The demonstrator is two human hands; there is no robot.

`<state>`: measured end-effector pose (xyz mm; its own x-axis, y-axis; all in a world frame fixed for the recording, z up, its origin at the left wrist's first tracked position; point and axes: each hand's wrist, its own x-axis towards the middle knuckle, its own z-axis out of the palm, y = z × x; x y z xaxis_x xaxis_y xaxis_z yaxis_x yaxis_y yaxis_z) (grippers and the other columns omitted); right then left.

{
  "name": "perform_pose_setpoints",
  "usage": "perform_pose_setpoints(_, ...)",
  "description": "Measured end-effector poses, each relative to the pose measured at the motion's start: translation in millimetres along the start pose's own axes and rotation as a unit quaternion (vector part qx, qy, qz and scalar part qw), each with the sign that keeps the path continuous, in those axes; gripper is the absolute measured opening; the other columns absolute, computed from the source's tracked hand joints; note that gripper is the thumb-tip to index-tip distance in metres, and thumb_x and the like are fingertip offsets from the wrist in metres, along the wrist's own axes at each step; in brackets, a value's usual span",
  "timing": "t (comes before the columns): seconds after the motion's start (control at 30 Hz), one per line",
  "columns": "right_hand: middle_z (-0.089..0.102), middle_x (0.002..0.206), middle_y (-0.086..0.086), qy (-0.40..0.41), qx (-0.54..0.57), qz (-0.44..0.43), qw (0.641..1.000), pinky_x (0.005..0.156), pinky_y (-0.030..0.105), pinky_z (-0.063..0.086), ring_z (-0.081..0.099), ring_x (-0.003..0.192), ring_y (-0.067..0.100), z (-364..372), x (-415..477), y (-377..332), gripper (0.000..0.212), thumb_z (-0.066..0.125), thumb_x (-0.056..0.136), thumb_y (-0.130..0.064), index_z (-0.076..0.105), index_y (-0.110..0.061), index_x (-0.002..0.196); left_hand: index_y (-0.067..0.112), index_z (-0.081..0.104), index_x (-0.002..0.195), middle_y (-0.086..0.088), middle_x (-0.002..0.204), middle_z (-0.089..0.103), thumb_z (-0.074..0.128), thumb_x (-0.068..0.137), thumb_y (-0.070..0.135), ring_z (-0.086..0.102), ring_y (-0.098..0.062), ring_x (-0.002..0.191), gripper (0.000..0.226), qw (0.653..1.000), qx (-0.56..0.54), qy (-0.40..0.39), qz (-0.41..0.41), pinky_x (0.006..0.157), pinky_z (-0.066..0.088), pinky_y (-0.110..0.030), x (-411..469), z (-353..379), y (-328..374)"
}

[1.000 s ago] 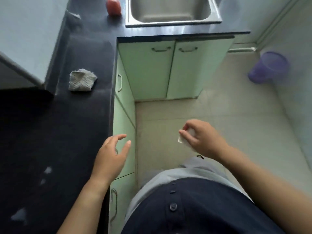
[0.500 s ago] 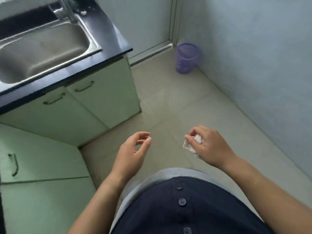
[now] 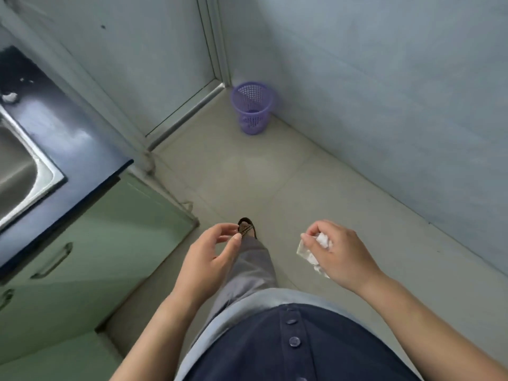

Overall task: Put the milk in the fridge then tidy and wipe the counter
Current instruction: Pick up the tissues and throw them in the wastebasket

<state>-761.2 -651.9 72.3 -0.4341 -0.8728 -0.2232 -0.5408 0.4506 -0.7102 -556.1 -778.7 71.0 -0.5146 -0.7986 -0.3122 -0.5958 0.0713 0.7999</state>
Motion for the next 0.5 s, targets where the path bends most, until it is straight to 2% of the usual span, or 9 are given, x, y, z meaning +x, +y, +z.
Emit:
perform_pose_setpoints(0.2,0.058,0.076,-0.01,0.023,-0.002,-0.003,1.0,0.057,0.014,0.036,0.051,0.068,0.003,-35,164,-50,0.017,0.056,0.087,-0.031,0.053,-0.026,0.071,0.031,0.06,0.105,0.019,0.1,0.064,0.052,0.088,0.04,0.057,0.009,0.093,0.02,0.999,0.038,-0.018,0.019,0.082,0.046,-0.022,161,-56,39)
perform_pose_setpoints(0.3,0.059,0.076,-0.011,0.051,-0.004,-0.01,0.999,0.061,0.017,0.036,0.052,0.07,0.007,-55,237,-74,0.016,0.056,0.087,-0.031,0.053,-0.026,0.072,0.035,0.058,0.102,0.022,0.097,0.062,0.051,0.087,0.042,0.054,0.013,0.093,0.018,0.998,0.051,-0.009,0.037,0.075,0.039,-0.005,234,-88,61)
perform_pose_setpoints(0.37,0.06,0.077,-0.011,0.062,-0.01,-0.011,0.998,0.063,0.014,0.036,0.053,0.072,0.009,-63,277,-82,0.014,0.057,0.086,-0.029,0.056,-0.024,0.073,0.034,0.058,0.102,0.021,0.098,0.062,0.052,0.088,0.039,0.054,0.013,0.094,0.015,0.998,0.055,-0.008,0.037,0.073,0.036,-0.001,274,-102,72)
perform_pose_setpoints(0.5,0.061,0.079,-0.011,0.055,-0.01,0.008,0.998,0.064,0.012,0.036,0.055,0.074,0.008,-71,342,-82,0.014,0.057,0.087,-0.03,0.058,-0.023,0.075,0.03,0.059,0.105,0.017,0.1,0.063,0.054,0.089,0.038,0.056,0.004,0.097,0.019,0.997,0.065,-0.019,0.033,0.077,0.037,-0.009,341,-117,84)
